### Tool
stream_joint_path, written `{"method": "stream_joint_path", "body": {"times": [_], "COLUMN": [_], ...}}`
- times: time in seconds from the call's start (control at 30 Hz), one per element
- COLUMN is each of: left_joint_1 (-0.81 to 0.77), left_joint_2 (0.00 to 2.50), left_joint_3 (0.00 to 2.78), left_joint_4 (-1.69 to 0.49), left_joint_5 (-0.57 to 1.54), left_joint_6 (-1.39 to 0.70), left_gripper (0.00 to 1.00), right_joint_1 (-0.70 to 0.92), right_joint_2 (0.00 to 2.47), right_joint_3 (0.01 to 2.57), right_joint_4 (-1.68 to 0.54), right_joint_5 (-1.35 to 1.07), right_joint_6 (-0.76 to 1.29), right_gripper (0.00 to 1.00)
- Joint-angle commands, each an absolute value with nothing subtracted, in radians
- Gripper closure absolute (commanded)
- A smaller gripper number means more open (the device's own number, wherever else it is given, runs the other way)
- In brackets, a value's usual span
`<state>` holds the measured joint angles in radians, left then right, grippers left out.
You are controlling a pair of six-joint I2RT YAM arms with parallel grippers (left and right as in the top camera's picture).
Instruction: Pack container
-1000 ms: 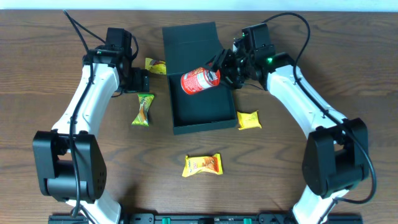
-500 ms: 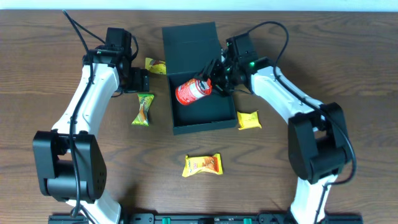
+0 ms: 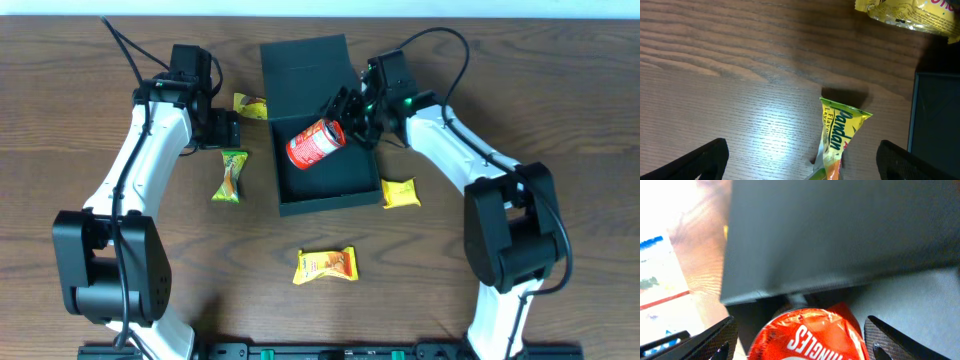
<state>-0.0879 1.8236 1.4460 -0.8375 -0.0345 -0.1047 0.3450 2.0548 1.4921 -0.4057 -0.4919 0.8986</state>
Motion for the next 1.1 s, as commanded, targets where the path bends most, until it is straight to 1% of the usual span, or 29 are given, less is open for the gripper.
{"method": "stream_joint_path", "body": {"times": [0.0, 0.1, 0.17, 0.27, 0.43, 0.47, 0.5, 0.6, 0.63, 0.67, 0.7, 0.73, 0.8, 0.93, 1.07], "left_joint_1": [-0.086, -0.086, -0.086, -0.086, -0.086, -0.086, -0.086, -0.086, -0.086, -0.086, -0.086, -0.086, -0.086, -0.086, -0.086], "left_joint_2": [1.826, 1.826, 1.826, 1.826, 1.826, 1.826, 1.826, 1.826, 1.826, 1.826, 1.826, 1.826, 1.826, 1.826, 1.826], "left_joint_3": [1.443, 1.443, 1.443, 1.443, 1.443, 1.443, 1.443, 1.443, 1.443, 1.443, 1.443, 1.443, 1.443, 1.443, 1.443], "left_joint_4": [-0.840, -0.840, -0.840, -0.840, -0.839, -0.838, -0.836, -0.830, -0.828, -0.825, -0.823, -0.822, -0.823, -0.832, -0.841], "left_joint_5": [-0.052, -0.052, -0.052, -0.052, -0.052, -0.052, -0.052, -0.052, -0.052, -0.052, -0.052, -0.052, -0.052, -0.052, -0.052], "left_joint_6": [-0.112, -0.113, -0.113, -0.113, -0.113, -0.113, -0.113, -0.113, -0.113, -0.113, -0.113, -0.113, -0.113, -0.113, -0.113], "left_gripper": [0.05, 0.05, 0.05, 0.05, 0.04, 0.05, 0.05, 0.05, 0.05, 0.04, 0.05, 0.05, 0.05, 0.05, 0.05], "right_joint_1": [0.325, 0.321, 0.321, 0.324, 0.350, 0.356, 0.364, 0.390, 0.402, 0.414, 0.435, 0.458, 0.505, 0.611, 0.649], "right_joint_2": [2.045, 2.026, 2.012, 2.004, 2.003, 2.003, 2.003, 2.003, 2.003, 2.003, 2.003, 2.003, 2.010, 2.035, 2.064], "right_joint_3": [1.572, 1.642, 1.696, 1.768, 1.823, 1.823, 1.822, 1.813, 1.812, 1.811, 1.810, 1.806, 1.796, 1.790, 1.790], "right_joint_4": [-0.401, -0.437, -0.502, -0.659, -0.942, -1.007, -1.065, -1.131, -1.123, -1.108, -1.085, -1.057, -1.008, -0.976, -0.991], "right_joint_5": [-0.472, -0.405, -0.345, -0.284, -0.289, -0.294, -0.309, -0.423, -0.479, -0.508, -0.512, -0.503, -0.459, -0.279, -0.208], "right_joint_6": [0.836, 0.785, 0.730, 0.658, 0.578, 0.579, 0.579, 0.574, 0.557, 0.544, 0.537, 0.514, 0.458, 0.354, 0.294], "right_gripper": [0.21, 0.22, 0.22, 0.20, 0.17, 0.24, 0.34, 0.50, 0.68, 0.78, 0.93, 0.98, 0.99, 0.98, 0.97]}}
